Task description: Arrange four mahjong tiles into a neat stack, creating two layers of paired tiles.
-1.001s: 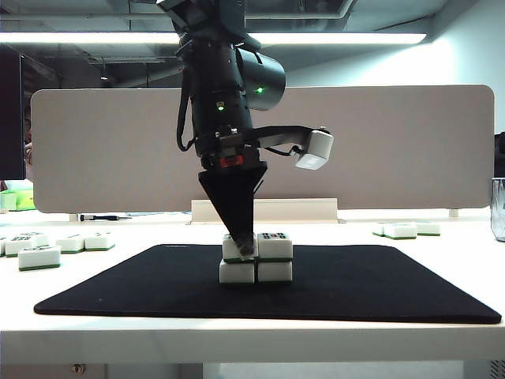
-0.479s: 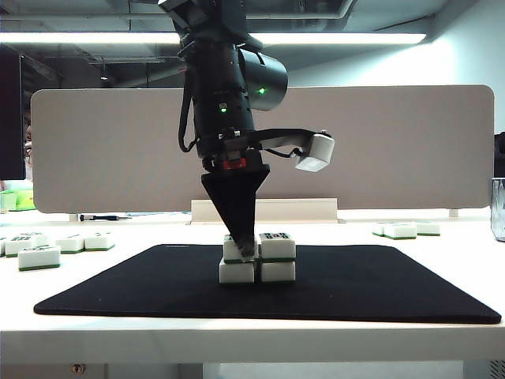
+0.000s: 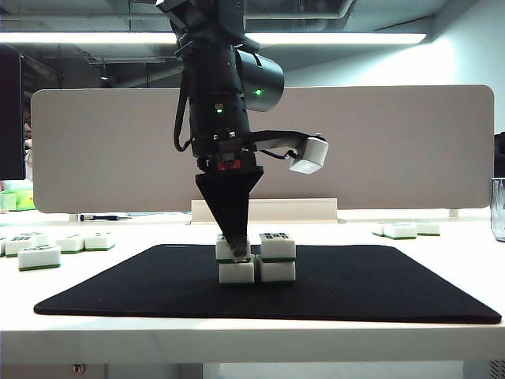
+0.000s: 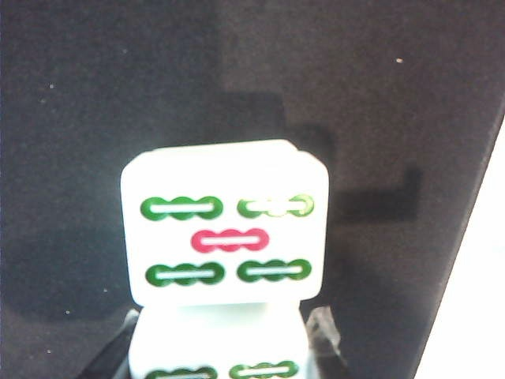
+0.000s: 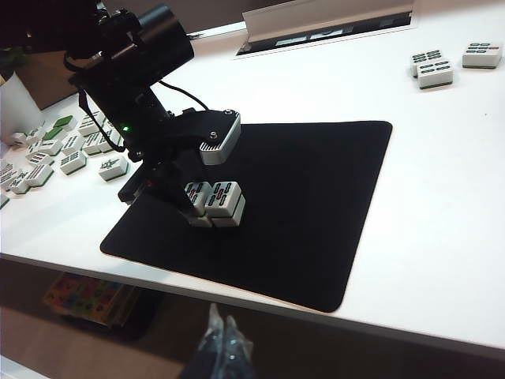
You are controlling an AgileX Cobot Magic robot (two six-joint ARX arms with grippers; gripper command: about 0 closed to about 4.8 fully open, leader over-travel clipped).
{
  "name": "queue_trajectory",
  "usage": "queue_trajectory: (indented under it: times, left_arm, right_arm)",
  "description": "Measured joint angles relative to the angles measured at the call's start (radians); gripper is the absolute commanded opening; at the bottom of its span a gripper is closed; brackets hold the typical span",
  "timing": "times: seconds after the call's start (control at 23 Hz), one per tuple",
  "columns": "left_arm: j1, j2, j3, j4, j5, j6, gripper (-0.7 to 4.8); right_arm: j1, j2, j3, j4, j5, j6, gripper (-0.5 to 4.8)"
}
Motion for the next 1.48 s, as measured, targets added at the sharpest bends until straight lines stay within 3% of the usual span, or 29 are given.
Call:
queue_trajectory:
  times: [0.48, 0.7, 0.87, 1.09, 1.13, 1.17, 1.26, 1.48]
  left_arm:
    - [0.000, 0.000, 0.000, 0.000, 0.000, -0.003, 0.94]
    - [0.000, 0.000, 0.000, 0.000, 0.000, -0.041, 0.94]
    - [0.000, 0.000, 0.000, 0.000, 0.000, -0.045, 1.74]
    - [-0.001, 0.000, 0.000, 0.000, -0.001, -0.055, 1.92]
    - [-0.001, 0.000, 0.000, 0.000, -0.001, -0.076, 2.12]
    - [-0.001, 0.000, 0.000, 0.000, -0.001, -0.082, 2.74]
    - [-0.001, 0.003, 0.002, -0.004, -0.002, -0.090, 3.10]
    - [-0.001, 0.006, 0.005, -0.010, -0.005, -0.090, 3.10]
  right_arm:
    - [0.000, 0.000, 0.000, 0.000, 0.000, 0.000, -0.01]
    - [0.000, 0.000, 0.000, 0.000, 0.000, 0.000, -0.01]
    - [0.000, 0.000, 0.000, 0.000, 0.000, 0.000, -0.01]
    - [0.000, 0.000, 0.000, 0.000, 0.000, 0.000, -0.01]
    - [0.000, 0.000, 0.000, 0.000, 0.000, 0.000, -0.01]
    - [0.000, 0.000, 0.000, 0.000, 0.000, 0.000, -0.01]
    - [0.000, 0.000, 0.000, 0.000, 0.000, 0.000, -0.01]
    - [0.000, 0.000, 0.000, 0.000, 0.000, 0.000, -0.01]
